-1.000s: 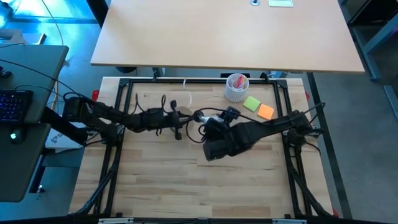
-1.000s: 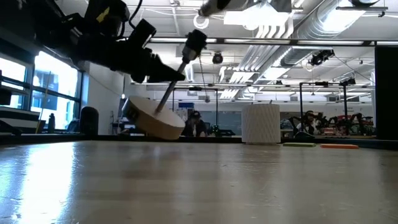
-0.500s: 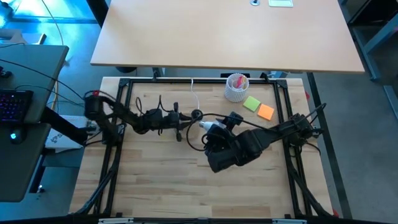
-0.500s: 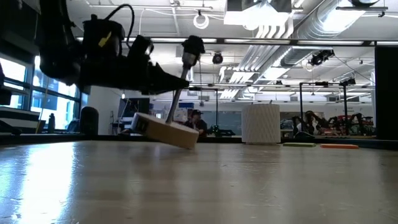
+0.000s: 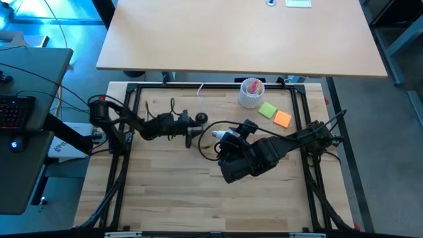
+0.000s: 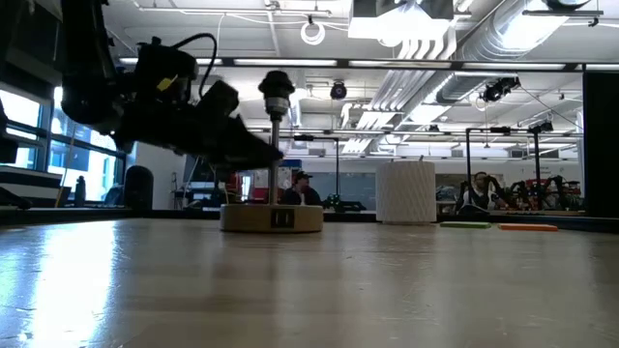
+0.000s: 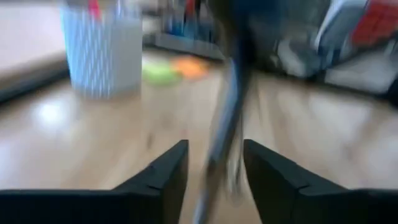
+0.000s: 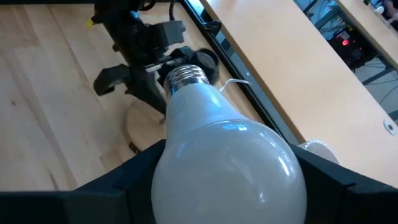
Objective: Screw lightbulb
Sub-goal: Insert the light bulb into the lamp
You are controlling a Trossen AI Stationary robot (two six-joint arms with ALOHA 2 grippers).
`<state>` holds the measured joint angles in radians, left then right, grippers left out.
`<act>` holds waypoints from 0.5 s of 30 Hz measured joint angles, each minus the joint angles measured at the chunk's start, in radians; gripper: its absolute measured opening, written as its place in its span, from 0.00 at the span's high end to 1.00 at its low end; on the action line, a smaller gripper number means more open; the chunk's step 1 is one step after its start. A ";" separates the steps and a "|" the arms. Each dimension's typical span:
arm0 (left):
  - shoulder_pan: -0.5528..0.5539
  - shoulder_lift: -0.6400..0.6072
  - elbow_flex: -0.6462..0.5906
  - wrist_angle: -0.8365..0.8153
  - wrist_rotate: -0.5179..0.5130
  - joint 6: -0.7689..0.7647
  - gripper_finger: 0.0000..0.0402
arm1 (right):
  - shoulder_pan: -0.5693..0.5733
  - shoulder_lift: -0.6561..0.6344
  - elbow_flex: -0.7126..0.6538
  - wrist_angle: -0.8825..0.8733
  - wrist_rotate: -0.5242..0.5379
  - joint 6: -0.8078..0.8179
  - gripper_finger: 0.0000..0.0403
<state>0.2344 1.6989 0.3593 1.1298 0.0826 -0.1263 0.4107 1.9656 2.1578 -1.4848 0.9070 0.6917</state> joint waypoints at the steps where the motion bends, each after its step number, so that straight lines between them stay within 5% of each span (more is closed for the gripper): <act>1: 0.007 -0.031 -0.012 -0.054 0.005 0.018 0.57 | 0.000 0.000 0.000 0.001 0.000 -0.004 0.35; 10: -0.049 -0.471 -0.058 -0.634 -0.114 0.176 0.50 | 0.012 0.001 -0.095 0.010 -0.003 -0.111 0.35; 15: -0.192 -0.681 -0.057 -0.737 -0.121 0.214 0.51 | 0.021 0.002 -0.245 0.144 -0.069 -0.128 0.35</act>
<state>0.0422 1.0178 0.3019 0.3923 -0.0385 0.0882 0.4314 1.9674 1.9124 -1.3406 0.8378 0.5632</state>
